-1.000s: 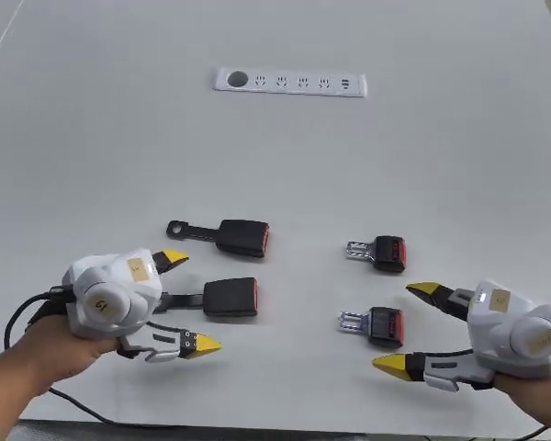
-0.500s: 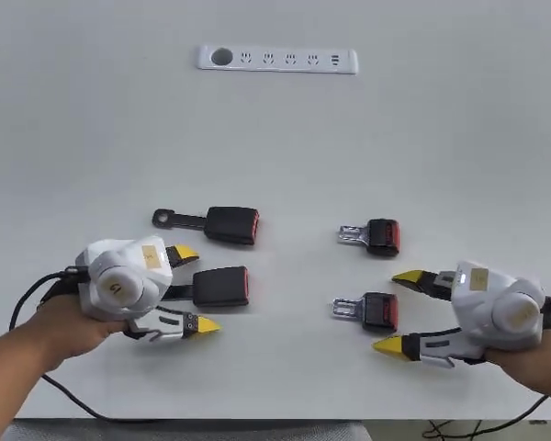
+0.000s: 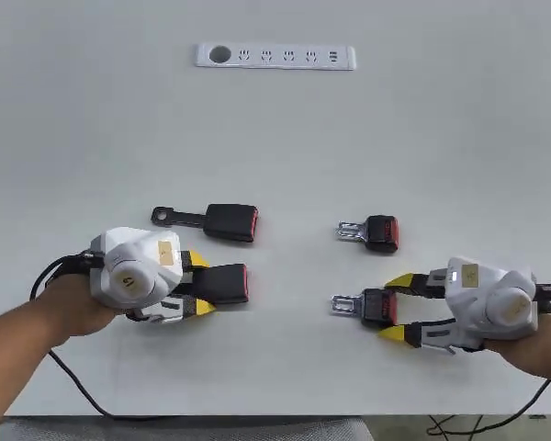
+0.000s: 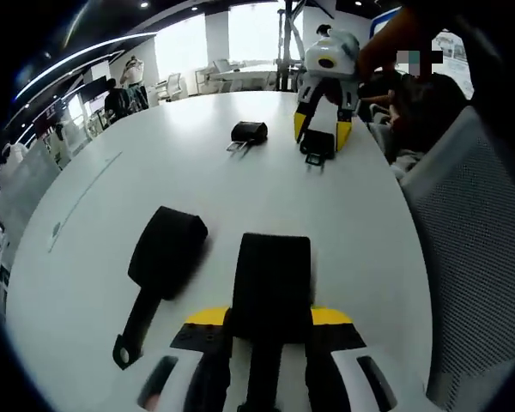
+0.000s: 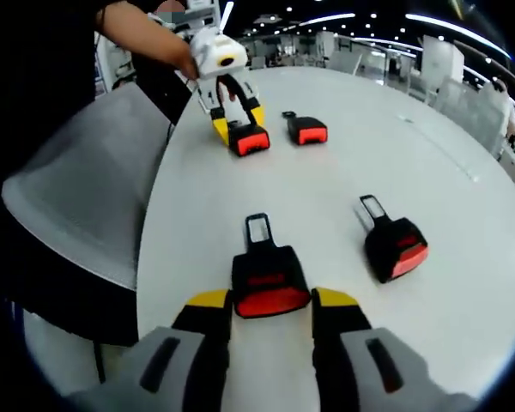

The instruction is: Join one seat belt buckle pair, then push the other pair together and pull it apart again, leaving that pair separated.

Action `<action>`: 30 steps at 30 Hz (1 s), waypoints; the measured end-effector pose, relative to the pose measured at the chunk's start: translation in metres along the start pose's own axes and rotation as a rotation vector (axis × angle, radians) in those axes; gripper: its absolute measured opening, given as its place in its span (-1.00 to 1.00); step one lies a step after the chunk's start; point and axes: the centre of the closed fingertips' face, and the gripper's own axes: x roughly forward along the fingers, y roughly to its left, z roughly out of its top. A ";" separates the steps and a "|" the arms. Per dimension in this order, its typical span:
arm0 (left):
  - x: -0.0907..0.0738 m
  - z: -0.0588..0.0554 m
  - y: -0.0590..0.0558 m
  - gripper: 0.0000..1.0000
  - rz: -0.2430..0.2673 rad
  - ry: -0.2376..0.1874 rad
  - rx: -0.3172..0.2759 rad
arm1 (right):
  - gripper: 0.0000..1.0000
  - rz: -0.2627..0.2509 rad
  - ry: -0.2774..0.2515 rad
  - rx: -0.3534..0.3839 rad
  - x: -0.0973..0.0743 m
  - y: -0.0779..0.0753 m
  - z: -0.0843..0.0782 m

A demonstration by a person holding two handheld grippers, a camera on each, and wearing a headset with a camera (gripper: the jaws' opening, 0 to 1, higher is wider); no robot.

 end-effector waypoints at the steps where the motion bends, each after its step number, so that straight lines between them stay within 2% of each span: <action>1: 0.000 0.000 -0.001 -0.32 -0.007 0.005 0.007 | -0.28 0.005 -0.006 -0.011 0.001 0.001 0.001; 5: -0.001 -0.002 -0.005 -0.33 -0.062 0.058 0.089 | -0.30 0.003 -0.019 -0.039 0.000 0.001 -0.001; 7: 0.000 -0.002 -0.005 -0.33 -0.068 0.062 0.090 | -0.30 0.001 -0.044 -0.045 -0.001 0.002 -0.002; 9: -0.001 -0.002 -0.005 -0.33 -0.078 0.070 0.106 | -0.31 0.002 -0.078 0.004 -0.001 0.001 -0.001; 14: -0.001 -0.003 -0.005 -0.33 -0.086 0.083 0.113 | -0.32 0.007 -0.085 -0.011 -0.001 0.000 -0.001; 20: -0.001 -0.004 -0.005 -0.33 -0.092 0.103 0.126 | -0.32 0.001 -0.133 0.039 -0.001 -0.001 0.001; 30: -0.001 -0.003 -0.005 -0.33 -0.089 0.121 0.111 | -0.33 -0.010 -0.167 0.069 0.003 -0.001 0.009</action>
